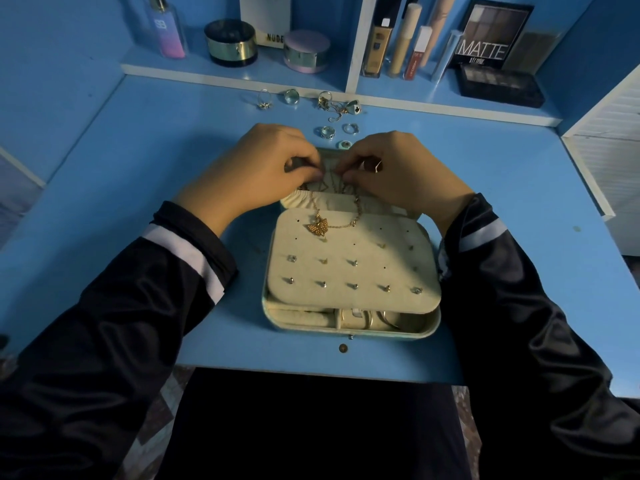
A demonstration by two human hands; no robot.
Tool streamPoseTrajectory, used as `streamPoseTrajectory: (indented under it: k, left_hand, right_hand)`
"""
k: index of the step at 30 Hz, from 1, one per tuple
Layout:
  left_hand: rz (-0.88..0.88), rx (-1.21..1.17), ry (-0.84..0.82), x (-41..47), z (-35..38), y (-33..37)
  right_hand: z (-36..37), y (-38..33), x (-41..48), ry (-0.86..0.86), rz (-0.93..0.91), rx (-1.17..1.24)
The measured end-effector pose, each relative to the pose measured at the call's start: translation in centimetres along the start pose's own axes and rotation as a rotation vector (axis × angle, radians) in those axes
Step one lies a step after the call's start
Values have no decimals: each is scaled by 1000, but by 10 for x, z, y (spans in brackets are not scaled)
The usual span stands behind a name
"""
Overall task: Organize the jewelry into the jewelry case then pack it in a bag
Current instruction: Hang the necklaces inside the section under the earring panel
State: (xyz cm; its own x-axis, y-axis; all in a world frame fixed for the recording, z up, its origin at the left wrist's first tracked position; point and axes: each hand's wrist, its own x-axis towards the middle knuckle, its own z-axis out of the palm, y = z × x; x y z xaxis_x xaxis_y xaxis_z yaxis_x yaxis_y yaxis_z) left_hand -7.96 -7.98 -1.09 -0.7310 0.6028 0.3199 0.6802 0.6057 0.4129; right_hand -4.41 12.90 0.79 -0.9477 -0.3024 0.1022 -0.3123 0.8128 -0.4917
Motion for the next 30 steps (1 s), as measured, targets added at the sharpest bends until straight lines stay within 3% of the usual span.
streamPoseTrajectory:
  k: [5, 12, 30]
  left_hand:
    - [-68, -224, -7, -13, -10, 11]
    - [-67, -381, -181, -28, -27, 33]
    - [-102, -420, -312, -32, -32, 41]
  right_hand:
    - [-7, -1, -14, 3, -7, 129]
    - [-19, -2, -36, -86, 4, 364]
    - [-19, -5, -39, -206, -44, 168]
